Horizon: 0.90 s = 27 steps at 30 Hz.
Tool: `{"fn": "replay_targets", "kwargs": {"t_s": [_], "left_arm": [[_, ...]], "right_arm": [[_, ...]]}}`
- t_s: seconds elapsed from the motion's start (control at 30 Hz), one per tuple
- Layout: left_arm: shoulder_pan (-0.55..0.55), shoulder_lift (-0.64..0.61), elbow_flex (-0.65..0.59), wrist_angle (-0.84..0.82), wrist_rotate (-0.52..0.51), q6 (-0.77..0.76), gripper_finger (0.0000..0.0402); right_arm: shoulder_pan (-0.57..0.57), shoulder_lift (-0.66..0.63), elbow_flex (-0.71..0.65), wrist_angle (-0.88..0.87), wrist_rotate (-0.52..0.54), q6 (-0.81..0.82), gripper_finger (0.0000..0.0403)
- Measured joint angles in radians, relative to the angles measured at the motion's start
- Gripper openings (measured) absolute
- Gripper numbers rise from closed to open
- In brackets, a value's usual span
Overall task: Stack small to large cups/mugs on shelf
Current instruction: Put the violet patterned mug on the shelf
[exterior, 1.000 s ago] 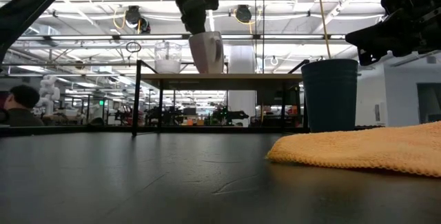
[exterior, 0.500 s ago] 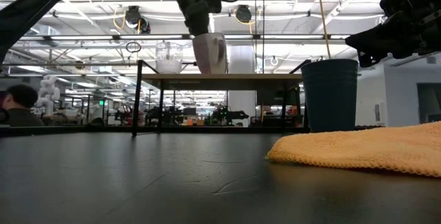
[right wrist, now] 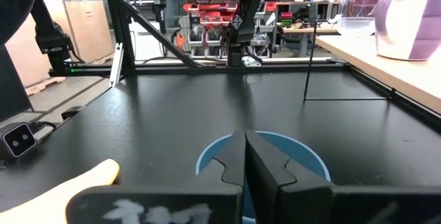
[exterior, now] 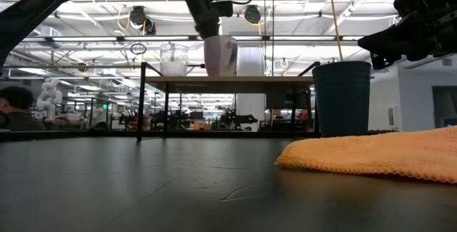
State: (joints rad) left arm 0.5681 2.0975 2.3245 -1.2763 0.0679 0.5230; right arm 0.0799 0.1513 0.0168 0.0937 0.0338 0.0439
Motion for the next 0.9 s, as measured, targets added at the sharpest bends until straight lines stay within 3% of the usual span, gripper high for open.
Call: {"fn": "replay_targets", "kwargs": {"t_s": [0.9], "left_arm": [[-0.021,-0.003,0.0,0.077,-0.046,0.006,0.0055]], "right_arm": [[0.0,0.0,0.0,-0.008,0.0,0.016,0.0]]}}
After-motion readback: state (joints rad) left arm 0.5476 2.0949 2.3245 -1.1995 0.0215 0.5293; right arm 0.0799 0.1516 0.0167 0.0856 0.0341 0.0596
